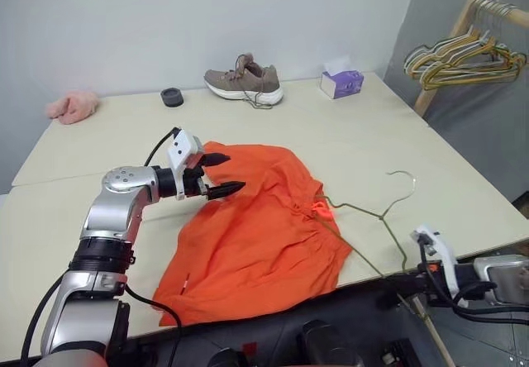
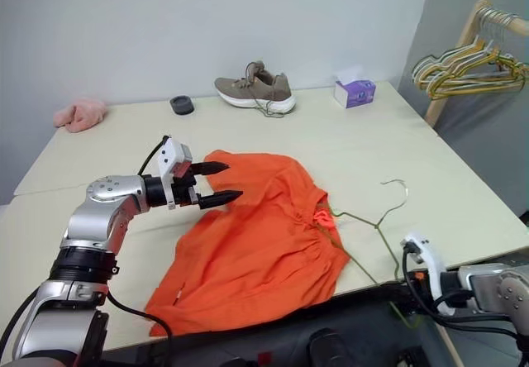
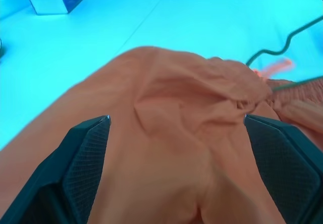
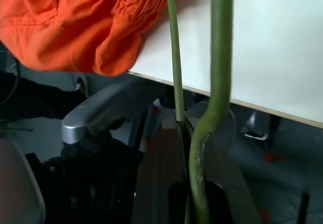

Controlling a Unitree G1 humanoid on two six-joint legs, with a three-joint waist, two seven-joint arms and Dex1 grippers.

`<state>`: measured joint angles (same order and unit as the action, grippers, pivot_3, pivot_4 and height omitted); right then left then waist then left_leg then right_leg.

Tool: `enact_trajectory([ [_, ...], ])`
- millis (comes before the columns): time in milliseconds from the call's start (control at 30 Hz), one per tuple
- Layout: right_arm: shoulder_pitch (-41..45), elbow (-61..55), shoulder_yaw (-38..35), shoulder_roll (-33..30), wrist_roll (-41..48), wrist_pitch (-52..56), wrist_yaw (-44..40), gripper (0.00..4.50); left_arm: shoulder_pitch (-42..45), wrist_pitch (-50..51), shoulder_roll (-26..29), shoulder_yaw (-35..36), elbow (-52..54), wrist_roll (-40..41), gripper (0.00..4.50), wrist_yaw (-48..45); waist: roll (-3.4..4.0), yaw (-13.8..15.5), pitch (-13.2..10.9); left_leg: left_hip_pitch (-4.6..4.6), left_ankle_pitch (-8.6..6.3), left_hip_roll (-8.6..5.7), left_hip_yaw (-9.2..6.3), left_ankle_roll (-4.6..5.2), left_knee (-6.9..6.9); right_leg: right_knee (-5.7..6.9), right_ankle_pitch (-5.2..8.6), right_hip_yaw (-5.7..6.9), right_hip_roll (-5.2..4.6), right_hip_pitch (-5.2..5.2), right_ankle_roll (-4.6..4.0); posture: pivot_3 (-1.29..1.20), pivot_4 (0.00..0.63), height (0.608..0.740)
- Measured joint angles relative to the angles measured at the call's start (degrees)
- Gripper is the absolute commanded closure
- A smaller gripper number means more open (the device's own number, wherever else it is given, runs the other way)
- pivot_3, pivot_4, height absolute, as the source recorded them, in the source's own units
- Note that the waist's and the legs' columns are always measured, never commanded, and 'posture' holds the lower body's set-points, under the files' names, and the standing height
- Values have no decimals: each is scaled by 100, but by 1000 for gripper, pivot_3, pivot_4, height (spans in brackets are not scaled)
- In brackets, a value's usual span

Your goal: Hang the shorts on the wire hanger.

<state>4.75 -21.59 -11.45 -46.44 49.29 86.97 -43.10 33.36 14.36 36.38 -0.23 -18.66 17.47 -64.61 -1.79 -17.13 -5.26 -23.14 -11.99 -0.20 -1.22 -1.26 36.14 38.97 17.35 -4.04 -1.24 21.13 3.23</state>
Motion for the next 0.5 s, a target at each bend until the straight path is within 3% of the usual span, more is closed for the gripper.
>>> enact_trajectory([
  [233,1029,803,-74,567,83,493,513,4500,4,-21,-20,-9,-25,-59,35,9,1,-3,0,-21,0,2,-14,0,-2,1,0,1,-1,15,-1,-295,61,740],
  [500,1487,1912,-108,1230,1179,506,2085,4500,4,-113,-19,-7,-30,-91,35,19,1,-16,0,-23,1,1,-12,1,2,3,-1,-2,-2,15,-1,-292,61,740],
])
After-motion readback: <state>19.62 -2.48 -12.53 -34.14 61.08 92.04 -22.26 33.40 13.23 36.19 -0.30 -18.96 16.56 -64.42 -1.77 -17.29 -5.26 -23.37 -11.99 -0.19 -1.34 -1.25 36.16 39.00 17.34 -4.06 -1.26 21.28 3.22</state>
